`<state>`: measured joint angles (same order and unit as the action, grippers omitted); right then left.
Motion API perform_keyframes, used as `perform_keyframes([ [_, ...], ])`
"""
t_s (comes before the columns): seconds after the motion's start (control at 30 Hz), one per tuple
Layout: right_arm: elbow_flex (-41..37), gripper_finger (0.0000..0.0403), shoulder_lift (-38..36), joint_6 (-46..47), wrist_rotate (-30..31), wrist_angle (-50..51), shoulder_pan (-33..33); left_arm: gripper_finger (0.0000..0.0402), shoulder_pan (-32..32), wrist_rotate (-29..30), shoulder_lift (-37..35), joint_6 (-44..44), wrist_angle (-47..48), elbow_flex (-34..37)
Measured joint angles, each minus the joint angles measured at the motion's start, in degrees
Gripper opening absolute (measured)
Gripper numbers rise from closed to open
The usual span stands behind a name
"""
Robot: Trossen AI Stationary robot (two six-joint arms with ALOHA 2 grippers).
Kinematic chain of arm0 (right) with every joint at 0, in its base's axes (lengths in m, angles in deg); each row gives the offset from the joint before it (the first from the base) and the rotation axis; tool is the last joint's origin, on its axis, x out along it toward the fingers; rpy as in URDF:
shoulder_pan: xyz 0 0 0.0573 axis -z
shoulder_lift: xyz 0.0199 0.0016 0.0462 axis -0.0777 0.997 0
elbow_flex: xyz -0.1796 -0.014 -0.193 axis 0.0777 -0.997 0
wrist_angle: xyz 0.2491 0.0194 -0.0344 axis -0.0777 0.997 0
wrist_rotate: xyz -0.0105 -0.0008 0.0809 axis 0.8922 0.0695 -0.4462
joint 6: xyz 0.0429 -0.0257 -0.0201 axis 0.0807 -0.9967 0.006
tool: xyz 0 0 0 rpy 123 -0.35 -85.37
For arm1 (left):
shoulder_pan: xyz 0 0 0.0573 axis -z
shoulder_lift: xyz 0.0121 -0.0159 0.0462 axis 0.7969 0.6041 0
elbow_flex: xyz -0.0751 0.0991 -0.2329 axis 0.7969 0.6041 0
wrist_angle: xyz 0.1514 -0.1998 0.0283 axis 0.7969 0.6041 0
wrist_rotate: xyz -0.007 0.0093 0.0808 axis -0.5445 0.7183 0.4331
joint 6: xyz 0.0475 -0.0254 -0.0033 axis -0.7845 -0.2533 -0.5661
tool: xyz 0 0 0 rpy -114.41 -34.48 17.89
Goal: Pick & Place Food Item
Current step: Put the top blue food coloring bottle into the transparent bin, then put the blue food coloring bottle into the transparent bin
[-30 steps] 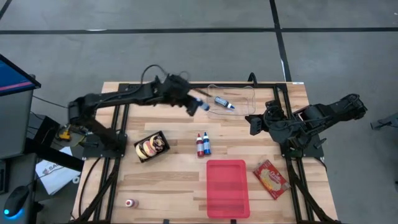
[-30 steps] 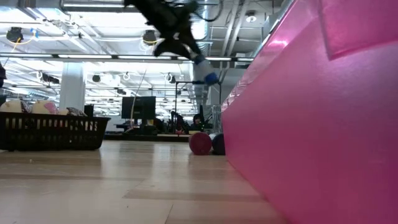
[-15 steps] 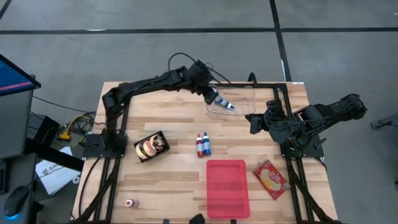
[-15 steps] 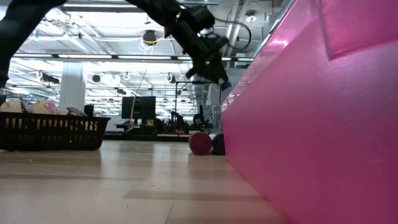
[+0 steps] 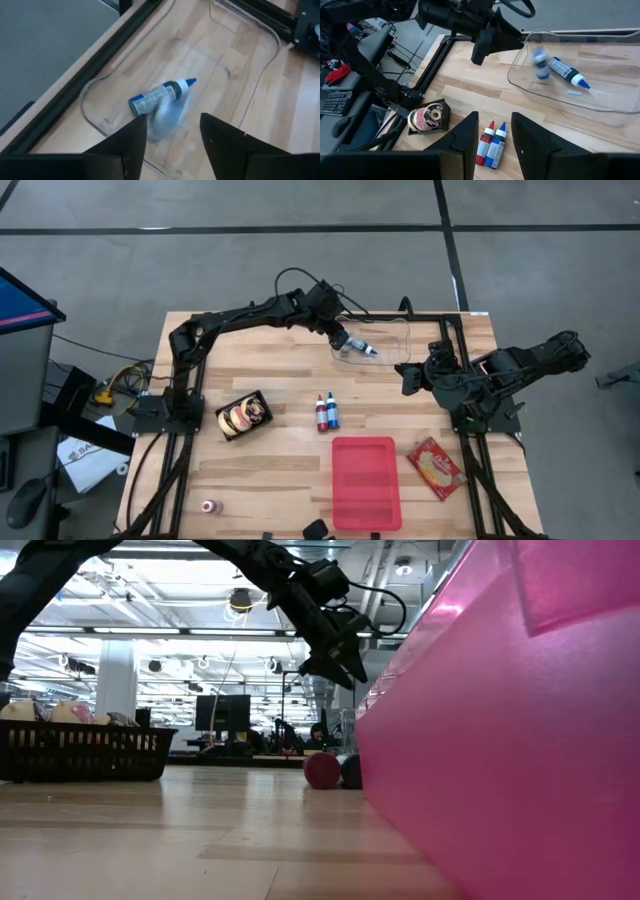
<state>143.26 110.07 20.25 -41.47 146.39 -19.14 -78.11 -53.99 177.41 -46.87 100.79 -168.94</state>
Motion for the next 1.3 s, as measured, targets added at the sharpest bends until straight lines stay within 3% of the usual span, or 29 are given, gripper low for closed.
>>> perform_keyframes([
  [0.2, -0.01, 0.0110, -0.01, -0.04, -0.43, -0.06, -0.21, 0.0194, -0.31, 0.06, -2.95, 0.01, -0.21, 0.11],
  [0.43, 0.06, 0.0110, 2.33, -0.59, -4.49, -1.96, -1.12, 0.0181, 1.90, 1.16, -15.84, 0.19, 3.80, 0.13],
  [0.7, 0.06, 0.0110, 12.64, -8.28, -15.94, -11.56, 3.06, 0.0170, 11.07, 16.00, -31.74, 0.52, 14.46, 0.06],
  [0.97, 0.01, 0.0110, 24.51, -7.92, -29.42, -14.44, 12.63, 0.0164, 23.95, 35.04, -39.51, 12.99, 28.42, 0.44],
  [1.13, 0.01, 0.0111, 32.28, -10.82, -38.19, -19.34, 18.15, 0.0154, 31.44, 42.09, -43.46, 21.17, 30.87, 6.98],
  [1.3, -0.01, 0.0135, 39.22, -12.86, -44.02, -22.90, 22.21, 0.0149, 36.22, 44.34, -48.08, 31.79, 30.11, 16.48],
])
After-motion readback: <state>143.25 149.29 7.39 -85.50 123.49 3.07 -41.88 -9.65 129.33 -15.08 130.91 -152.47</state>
